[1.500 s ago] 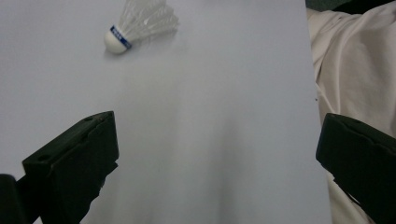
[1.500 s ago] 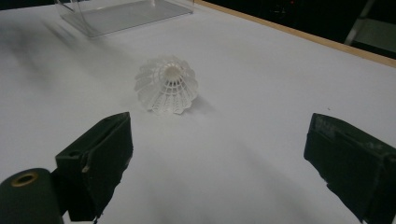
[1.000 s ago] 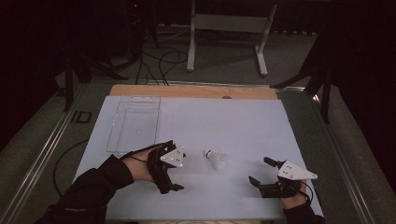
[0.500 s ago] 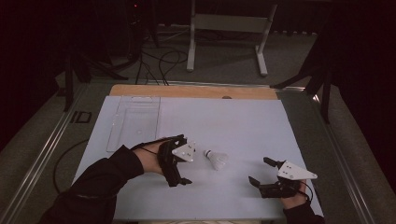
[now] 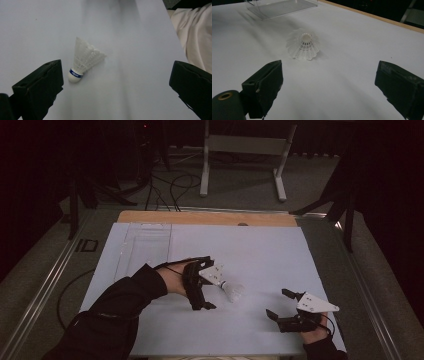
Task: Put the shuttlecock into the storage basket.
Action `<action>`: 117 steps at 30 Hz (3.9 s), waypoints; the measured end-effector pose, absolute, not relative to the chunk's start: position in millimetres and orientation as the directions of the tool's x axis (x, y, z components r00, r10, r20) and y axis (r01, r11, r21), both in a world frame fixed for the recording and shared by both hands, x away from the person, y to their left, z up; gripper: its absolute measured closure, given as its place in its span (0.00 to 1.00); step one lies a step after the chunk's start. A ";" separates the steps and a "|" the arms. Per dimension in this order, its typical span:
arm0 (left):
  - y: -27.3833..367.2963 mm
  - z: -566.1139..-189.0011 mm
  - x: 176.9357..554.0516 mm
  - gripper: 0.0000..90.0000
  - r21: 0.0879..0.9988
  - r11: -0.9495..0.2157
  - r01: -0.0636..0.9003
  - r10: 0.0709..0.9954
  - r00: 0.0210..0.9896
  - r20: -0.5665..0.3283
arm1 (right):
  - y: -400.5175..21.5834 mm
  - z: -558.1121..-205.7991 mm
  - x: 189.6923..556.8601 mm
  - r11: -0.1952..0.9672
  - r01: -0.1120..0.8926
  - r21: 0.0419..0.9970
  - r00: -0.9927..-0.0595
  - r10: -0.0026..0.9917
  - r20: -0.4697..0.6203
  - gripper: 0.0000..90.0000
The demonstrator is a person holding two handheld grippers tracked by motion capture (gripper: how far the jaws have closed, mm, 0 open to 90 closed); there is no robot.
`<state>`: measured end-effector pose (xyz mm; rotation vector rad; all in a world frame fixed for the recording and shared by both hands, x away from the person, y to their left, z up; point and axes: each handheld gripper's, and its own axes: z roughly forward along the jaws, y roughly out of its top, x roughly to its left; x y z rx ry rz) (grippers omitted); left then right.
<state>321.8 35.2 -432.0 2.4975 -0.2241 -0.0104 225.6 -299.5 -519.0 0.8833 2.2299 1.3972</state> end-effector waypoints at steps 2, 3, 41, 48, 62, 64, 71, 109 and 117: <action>31.9 -431.6 325.9 0.00 0.586 -0.792 -0.171 -0.171 0.984 0.056 | -299.7 -519.2 225.7 0.313 0.316 0.895 -0.737 0.675 0.024 0.09; 31.9 -431.6 325.9 0.00 0.586 -0.792 -0.171 -0.171 0.984 0.056 | -299.8 -519.2 225.7 0.313 0.317 0.896 -0.737 0.675 0.025 0.09; -14.4 -479.0 373.1 0.02 0.489 -0.839 -0.238 -0.260 0.965 0.024 | -300.5 -520.9 226.2 0.310 0.329 0.892 -0.739 0.673 0.038 0.09; -15.6 -495.0 381.9 0.07 0.463 -0.844 -0.270 -0.296 0.955 0.018 | -300.2 -521.5 226.4 0.308 0.329 0.893 -0.742 0.669 0.042 0.09; -12.4 -517.1 392.9 0.34 0.404 -0.856 -0.322 -0.329 0.943 0.055 | -300.1 -522.4 226.5 0.305 0.330 0.893 -0.746 0.664 0.049 0.09; -13.2 -520.3 393.0 0.38 0.397 -0.856 -0.332 -0.337 0.940 0.059 | -299.7 -522.5 226.3 0.305 0.331 0.893 -0.746 0.664 0.050 0.09; -14.3 -524.1 394.7 0.50 0.381 -0.861 -0.335 -0.339 0.939 0.059 | -300.3 -522.6 226.2 0.303 0.331 0.894 -0.747 0.662 0.053 0.09; -10.8 -482.2 390.6 0.72 0.365 -0.911 -0.189 -0.213 0.977 -0.027 | -301.7 -520.6 225.2 0.300 0.330 0.895 -0.740 0.671 0.047 0.09; -7.9 -468.2 388.7 0.72 0.366 -0.928 -0.071 -0.103 0.992 -0.069 | -301.8 -519.9 225.0 0.298 0.331 0.895 -0.739 0.672 0.050 0.09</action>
